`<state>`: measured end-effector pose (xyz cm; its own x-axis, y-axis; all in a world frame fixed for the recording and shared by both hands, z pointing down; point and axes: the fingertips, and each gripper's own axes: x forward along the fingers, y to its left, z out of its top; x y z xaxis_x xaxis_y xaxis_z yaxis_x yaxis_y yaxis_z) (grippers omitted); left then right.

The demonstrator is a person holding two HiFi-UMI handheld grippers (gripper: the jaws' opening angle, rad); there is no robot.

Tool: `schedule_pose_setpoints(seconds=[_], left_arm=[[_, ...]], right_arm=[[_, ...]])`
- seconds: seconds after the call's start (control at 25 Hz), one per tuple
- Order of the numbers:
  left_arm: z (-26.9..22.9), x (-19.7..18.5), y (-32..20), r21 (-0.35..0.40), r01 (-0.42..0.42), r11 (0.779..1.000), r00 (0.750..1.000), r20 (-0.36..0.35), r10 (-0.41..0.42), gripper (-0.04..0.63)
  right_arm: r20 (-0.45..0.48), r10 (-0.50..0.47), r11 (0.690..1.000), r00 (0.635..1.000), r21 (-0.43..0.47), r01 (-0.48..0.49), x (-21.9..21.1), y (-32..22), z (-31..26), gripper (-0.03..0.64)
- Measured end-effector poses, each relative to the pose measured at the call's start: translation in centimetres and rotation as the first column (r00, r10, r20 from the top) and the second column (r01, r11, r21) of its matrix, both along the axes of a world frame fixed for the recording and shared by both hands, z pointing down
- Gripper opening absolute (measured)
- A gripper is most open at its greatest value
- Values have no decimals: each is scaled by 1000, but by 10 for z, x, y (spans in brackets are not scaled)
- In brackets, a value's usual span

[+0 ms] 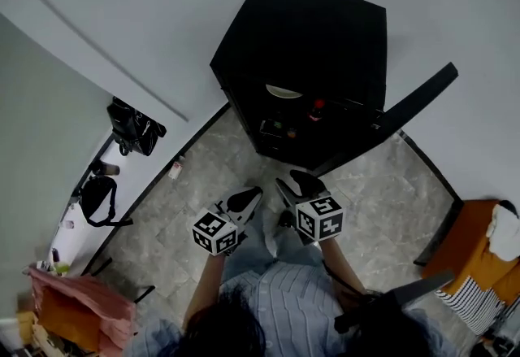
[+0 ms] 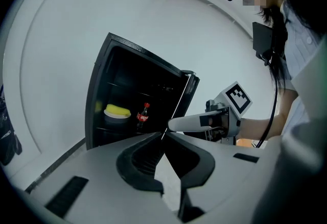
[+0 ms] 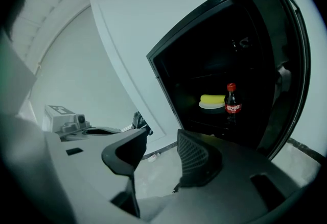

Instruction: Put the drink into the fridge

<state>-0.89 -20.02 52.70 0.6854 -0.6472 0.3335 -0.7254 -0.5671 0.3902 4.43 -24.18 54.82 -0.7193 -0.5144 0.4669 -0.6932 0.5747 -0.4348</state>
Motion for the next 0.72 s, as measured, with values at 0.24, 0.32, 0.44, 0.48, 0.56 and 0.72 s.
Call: schedule_pose_setpoints(seconds=[0.24, 0.32, 0.44, 0.48, 0.56, 0.72], left_arm=[[-8, -11, 10, 9, 43, 999, 999, 20, -43, 11], [-11, -15, 13, 12, 48, 999, 999, 24, -49, 11], [-14, -20, 16, 12, 46, 999, 998, 30, -46, 11], [-15, -22, 18, 10, 43, 999, 999, 32, -44, 11], [-15, -26, 23, 11, 43, 999, 999, 31, -43, 11], [-20, -42, 34, 27, 47, 999, 999, 23, -48, 11]], right_arm=[[20, -14, 1000, 1000, 5, 14, -8, 5, -1, 135], [11, -21, 1000, 1000, 15, 21, -11, 6, -2, 124], [-15, -31, 999, 999, 39, 31, -18, 6, -4, 109], [-21, -34, 999, 999, 42, 35, -20, 7, -4, 104], [-18, -38, 998, 999, 39, 39, -26, 10, -4, 100], [-3, -43, 998, 999, 44, 43, -47, 21, -9, 95]])
